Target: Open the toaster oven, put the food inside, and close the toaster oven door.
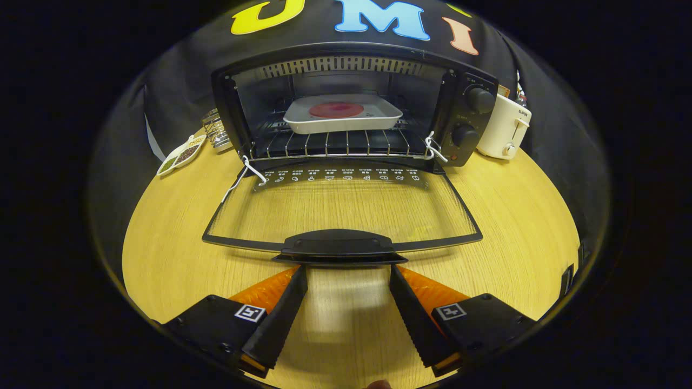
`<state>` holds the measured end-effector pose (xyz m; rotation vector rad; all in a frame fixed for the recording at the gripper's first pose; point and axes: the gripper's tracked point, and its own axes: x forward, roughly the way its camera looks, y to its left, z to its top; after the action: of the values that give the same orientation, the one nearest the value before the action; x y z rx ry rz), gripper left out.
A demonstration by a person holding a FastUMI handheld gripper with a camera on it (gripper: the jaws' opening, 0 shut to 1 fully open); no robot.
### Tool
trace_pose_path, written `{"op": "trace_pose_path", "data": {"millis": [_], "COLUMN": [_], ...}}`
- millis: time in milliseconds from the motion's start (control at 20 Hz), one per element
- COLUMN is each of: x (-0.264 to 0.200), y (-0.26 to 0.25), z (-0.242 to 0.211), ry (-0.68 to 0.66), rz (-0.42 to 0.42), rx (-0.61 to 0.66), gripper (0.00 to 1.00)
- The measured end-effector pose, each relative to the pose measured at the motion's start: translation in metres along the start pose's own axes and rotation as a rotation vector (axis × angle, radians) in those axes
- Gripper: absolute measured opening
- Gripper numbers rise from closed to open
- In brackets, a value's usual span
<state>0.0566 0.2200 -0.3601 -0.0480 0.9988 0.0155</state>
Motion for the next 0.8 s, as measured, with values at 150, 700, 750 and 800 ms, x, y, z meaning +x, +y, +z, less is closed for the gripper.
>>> {"op": "trace_pose_path", "data": {"millis": [150, 700, 750, 800], "x": [-0.005, -0.063, -0.066, -0.067], "y": [-0.001, -0.003, -0.001, 0.000], "z": [0.002, 0.062, 0.070, 0.077], "ry": [-0.034, -0.350, -0.363, -0.371], "rz": [-0.016, -0.033, -0.030, -0.025], "rx": [-0.023, -0.078, -0.076, -0.076], "gripper": [0.98, 0.98, 0.98, 0.98]}}
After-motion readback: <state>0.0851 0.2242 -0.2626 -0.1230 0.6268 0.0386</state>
